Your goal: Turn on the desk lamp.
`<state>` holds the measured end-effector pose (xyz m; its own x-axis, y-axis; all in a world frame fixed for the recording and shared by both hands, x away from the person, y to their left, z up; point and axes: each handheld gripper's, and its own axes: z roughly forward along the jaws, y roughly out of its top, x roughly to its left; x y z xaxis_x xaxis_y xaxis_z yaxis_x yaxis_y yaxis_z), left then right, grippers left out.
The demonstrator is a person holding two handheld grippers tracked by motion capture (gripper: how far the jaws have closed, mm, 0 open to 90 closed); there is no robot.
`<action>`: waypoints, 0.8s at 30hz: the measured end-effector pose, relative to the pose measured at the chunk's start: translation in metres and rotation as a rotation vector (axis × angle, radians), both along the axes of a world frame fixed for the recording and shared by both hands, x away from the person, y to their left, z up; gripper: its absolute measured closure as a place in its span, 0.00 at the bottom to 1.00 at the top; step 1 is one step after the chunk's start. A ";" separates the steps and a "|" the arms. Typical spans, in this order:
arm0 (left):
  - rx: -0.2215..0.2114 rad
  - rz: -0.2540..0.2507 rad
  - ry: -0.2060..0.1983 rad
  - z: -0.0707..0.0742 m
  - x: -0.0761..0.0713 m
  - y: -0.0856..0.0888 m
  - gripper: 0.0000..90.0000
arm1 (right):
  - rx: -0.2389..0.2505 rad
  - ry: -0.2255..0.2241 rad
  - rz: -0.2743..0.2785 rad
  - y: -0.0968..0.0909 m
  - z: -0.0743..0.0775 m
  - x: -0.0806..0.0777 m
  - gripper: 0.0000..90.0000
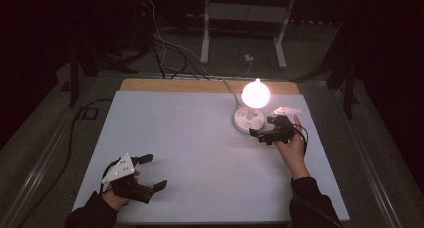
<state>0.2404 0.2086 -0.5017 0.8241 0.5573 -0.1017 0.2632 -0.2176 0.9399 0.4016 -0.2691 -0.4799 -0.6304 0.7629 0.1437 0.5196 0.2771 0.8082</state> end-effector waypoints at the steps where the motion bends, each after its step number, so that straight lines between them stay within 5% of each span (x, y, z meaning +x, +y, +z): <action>1: 0.000 0.000 0.000 0.000 0.000 0.000 0.00 | 0.011 0.002 0.013 -0.001 0.001 -0.002 0.00; 9: 0.002 -0.004 -0.005 0.000 0.000 0.000 0.00 | -0.017 -0.010 0.059 -0.004 0.007 -0.014 0.00; 24: -0.001 -0.006 -0.002 0.000 -0.001 0.000 0.00 | 0.015 -0.020 0.116 -0.010 0.017 -0.053 0.00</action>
